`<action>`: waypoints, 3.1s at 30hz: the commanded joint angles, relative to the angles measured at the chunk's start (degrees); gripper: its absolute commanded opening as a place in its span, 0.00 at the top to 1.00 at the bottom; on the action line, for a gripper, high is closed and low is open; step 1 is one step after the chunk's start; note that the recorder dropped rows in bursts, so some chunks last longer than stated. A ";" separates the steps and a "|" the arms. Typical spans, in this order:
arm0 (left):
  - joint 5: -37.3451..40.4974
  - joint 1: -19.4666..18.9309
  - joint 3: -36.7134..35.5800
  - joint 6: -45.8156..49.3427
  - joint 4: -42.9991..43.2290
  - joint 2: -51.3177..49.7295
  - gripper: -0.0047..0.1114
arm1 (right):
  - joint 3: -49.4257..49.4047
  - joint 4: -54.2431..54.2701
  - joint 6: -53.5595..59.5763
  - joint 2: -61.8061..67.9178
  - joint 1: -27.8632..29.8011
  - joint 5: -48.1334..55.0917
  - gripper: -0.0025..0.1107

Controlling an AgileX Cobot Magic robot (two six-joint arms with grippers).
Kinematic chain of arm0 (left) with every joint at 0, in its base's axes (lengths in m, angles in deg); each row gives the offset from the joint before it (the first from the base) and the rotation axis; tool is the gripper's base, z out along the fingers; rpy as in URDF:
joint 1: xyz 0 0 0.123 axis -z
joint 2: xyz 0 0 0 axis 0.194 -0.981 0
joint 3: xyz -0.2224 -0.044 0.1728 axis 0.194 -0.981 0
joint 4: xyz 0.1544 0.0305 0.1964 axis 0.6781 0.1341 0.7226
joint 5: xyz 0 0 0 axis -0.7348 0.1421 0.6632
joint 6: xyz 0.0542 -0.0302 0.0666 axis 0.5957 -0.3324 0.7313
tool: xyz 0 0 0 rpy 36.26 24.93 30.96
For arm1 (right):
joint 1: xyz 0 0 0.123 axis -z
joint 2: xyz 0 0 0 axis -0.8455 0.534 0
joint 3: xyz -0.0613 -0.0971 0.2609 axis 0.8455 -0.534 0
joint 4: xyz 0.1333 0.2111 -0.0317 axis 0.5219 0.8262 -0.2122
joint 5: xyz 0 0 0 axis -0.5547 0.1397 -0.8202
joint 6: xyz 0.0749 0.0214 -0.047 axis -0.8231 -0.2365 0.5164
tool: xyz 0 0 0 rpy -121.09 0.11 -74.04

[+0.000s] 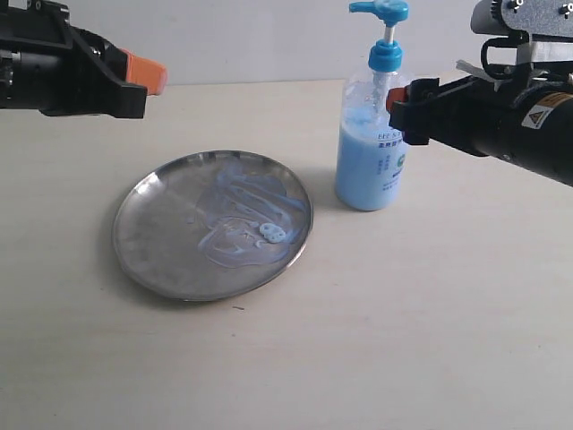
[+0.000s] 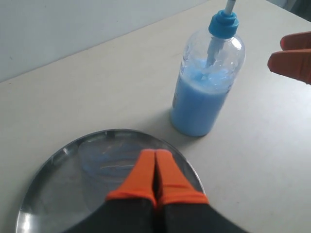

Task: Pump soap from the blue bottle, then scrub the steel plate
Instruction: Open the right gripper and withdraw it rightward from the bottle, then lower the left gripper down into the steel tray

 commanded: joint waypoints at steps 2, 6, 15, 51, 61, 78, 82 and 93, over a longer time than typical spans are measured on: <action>-1.17 0.11 -0.11 0.01 -1.47 2.91 0.96 | -0.27 -0.01 -0.39 -0.38 0.08 -1.09 0.55; -4.36 0.11 -1.59 0.01 -2.43 7.49 0.96 | -0.27 -0.20 1.25 -0.38 0.08 -1.79 0.65; -6.81 0.11 -10.56 0.01 -7.64 15.09 0.96 | -0.17 -0.20 5.43 -0.98 0.08 0.04 0.93; 11.47 0.11 5.56 -0.10 1.25 -11.23 0.96 | -0.28 -0.13 9.28 -18.26 2.35 16.44 0.98; 9.61 5.08 8.09 1.70 1.40 -14.11 0.96 | -0.28 1.46 9.28 -16.35 12.56 15.03 0.98; 11.34 7.50 17.27 -8.16 14.78 -27.33 0.96 | -0.28 2.80 7.69 -15.60 12.40 20.23 0.98; 11.58 7.50 19.41 -8.60 15.52 -28.83 0.96 | -0.28 3.16 6.36 -13.14 12.40 22.87 0.98; 11.36 7.50 20.66 -8.60 16.62 -33.29 0.96 | -0.28 3.94 6.30 -10.99 12.40 23.54 0.98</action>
